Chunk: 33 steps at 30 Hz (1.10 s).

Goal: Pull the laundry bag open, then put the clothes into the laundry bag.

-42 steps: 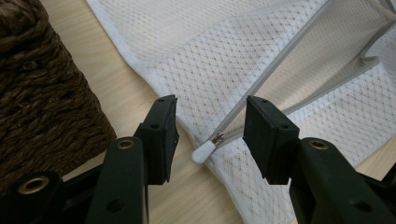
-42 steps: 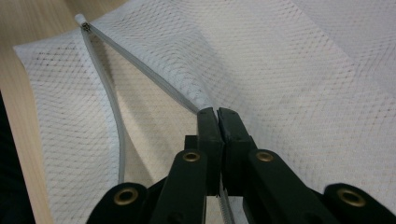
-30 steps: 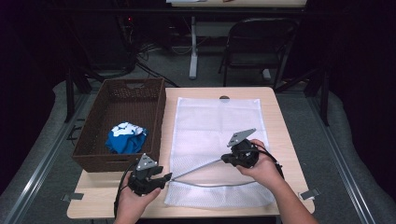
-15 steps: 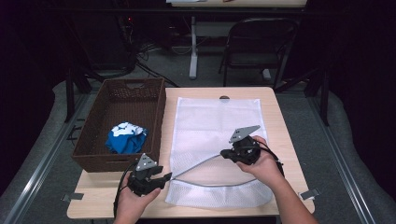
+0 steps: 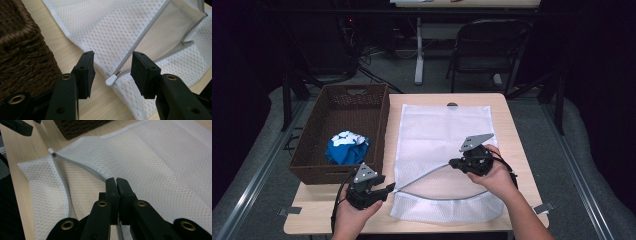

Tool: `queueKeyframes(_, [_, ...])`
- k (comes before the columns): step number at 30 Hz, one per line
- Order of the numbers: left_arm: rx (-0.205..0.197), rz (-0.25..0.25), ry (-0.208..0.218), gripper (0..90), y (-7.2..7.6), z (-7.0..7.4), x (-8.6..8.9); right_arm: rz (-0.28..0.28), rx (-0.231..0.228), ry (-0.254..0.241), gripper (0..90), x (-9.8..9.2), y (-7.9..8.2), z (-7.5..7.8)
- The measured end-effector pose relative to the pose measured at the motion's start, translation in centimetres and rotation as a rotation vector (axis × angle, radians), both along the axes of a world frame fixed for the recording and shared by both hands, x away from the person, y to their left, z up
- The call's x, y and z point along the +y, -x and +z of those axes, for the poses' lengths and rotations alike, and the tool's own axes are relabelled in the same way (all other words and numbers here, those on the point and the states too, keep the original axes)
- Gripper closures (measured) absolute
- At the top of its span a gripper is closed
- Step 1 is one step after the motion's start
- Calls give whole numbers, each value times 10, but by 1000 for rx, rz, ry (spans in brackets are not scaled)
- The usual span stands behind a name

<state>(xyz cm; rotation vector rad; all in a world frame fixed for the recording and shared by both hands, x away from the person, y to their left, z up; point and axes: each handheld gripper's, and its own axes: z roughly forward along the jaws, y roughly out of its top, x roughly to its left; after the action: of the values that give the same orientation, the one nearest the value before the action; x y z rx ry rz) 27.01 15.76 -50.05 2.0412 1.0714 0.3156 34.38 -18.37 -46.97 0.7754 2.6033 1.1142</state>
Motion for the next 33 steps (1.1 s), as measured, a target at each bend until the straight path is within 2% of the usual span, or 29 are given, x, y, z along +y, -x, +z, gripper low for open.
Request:
queueKeyframes(7, [-34,17,11,476,5,19,6,2,-2,6,884,0,1,-1])
queueKeyframes(14, [-54,48,35,433,1,36,15,2,-1,7,884,-1,1,-1])
queueKeyframes(18, [-41,61,37,408,-4,42,20,1,0,7,883,-1,1,-2])
queueKeyframes(22, [-35,79,20,373,-10,47,24,0,4,9,883,0,2,-3])
queueKeyframes(24, [-16,82,17,359,-14,49,27,0,2,7,884,0,2,-2])
queueKeyframes(33, [-5,113,1,359,-28,59,41,3,3,6,883,0,2,-2])
